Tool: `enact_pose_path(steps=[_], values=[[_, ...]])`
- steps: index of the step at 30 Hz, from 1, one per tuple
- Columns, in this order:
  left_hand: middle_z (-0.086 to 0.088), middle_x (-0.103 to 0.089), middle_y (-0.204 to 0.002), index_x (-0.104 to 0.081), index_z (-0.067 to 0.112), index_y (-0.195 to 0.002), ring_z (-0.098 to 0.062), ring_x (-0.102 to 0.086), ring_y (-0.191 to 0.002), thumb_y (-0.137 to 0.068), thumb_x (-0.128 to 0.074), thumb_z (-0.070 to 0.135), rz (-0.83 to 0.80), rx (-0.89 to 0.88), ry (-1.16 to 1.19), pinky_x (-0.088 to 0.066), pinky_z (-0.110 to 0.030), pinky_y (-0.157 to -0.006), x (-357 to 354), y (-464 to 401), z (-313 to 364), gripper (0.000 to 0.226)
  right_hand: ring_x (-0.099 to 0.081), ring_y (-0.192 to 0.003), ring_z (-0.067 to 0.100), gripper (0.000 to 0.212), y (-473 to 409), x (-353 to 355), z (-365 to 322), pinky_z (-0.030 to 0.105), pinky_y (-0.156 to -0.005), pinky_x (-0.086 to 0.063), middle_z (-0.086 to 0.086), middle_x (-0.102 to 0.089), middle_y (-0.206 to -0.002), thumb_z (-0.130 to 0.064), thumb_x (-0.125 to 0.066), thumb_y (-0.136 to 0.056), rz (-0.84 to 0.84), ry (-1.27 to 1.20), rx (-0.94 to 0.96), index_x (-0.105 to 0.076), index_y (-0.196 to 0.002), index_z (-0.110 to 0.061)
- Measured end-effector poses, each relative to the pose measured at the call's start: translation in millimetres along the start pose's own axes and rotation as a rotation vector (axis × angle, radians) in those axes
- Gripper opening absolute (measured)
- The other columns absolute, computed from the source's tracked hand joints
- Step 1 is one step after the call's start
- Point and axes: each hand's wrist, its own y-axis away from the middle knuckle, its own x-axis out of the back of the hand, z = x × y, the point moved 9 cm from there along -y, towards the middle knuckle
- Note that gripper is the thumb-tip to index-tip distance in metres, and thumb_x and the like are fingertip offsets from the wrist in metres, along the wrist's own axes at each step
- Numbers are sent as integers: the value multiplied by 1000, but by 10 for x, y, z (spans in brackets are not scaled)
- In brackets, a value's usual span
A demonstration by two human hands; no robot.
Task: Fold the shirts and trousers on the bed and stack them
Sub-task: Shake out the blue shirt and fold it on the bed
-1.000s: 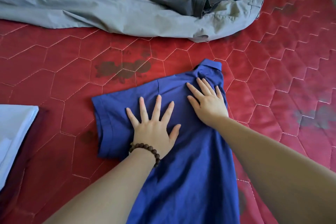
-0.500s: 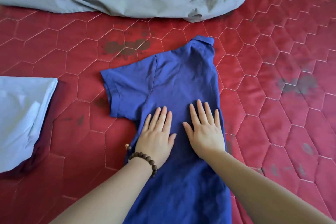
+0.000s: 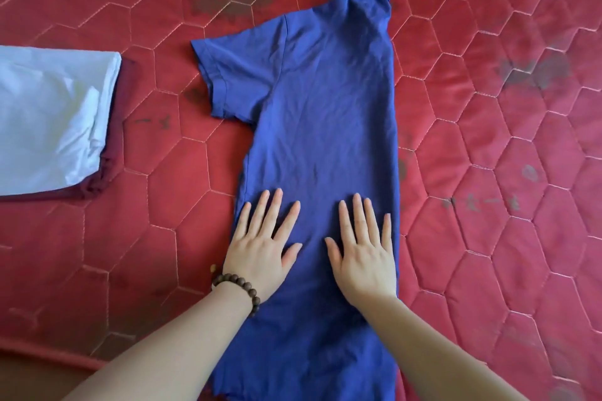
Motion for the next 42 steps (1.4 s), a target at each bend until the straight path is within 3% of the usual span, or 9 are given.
enact_pose_path(steps=[6,11,16,22,28,32,38,42], values=[[-16,-7,-160,-14,21,-154,-32,-5,-148,-93,-25,56,-66,-4,-16,-13,-57,-117,-171,589,81,71,-2,-149,28,74,585,-98,10,50,-119,-2,12,-6,-161,-58,-31,-93,-36,9,25,-14,-153,-17],[-11,-7,-161,-14,29,-153,-30,-4,-149,-90,-29,66,-110,-78,30,-15,-58,-116,-265,991,387,75,-6,-148,28,71,1219,-325,-293,57,-117,-6,7,-6,-161,-58,-39,-91,-98,36,250,-17,-153,-30],[-10,-5,-162,-13,28,-154,-28,-5,-149,-86,-31,72,-156,44,28,-13,-54,-118,-309,1306,156,83,-6,-148,27,72,1567,-355,149,52,-118,-8,7,-7,-161,-64,-33,-90,-160,34,44,-14,-152,-34],[-14,-5,-161,-15,24,-154,-29,-6,-149,-85,-32,72,-182,26,28,-15,-56,-116,-222,1467,21,85,-8,-148,28,72,1733,-261,289,56,-116,-11,8,-8,-161,-63,-30,-89,-232,39,-12,-19,-152,-29],[-14,-5,-161,-8,24,-154,-30,-6,-148,-91,-25,64,-106,148,75,-10,-54,-117,158,938,-231,77,-8,-148,26,65,1007,99,-99,57,-115,-10,9,-12,-160,-52,-31,-92,-185,-26,12,-19,-151,-28],[-14,-4,-161,-6,22,-154,-30,-2,-149,-92,-21,61,-29,269,113,-8,-53,-119,433,326,-613,75,5,-148,23,64,148,286,-493,54,-118,-3,6,4,-161,-50,-35,-98,-151,-51,118,-5,-152,-33],[-16,-2,-161,-9,21,-154,-30,2,-148,-90,-14,61,83,354,122,-2,-52,-119,742,-575,-1202,76,15,-147,20,59,-1168,523,-936,47,-120,3,0,18,-159,-50,-17,-99,-76,14,260,13,-148,-38],[-19,-5,-160,-8,21,-154,-31,0,-148,-89,-11,62,145,401,170,0,-50,-118,817,-1053,-1400,77,20,-146,19,58,-1793,496,-1126,46,-119,6,-1,27,-156,-48,-10,-98,-120,157,376,17,-148,-36]])
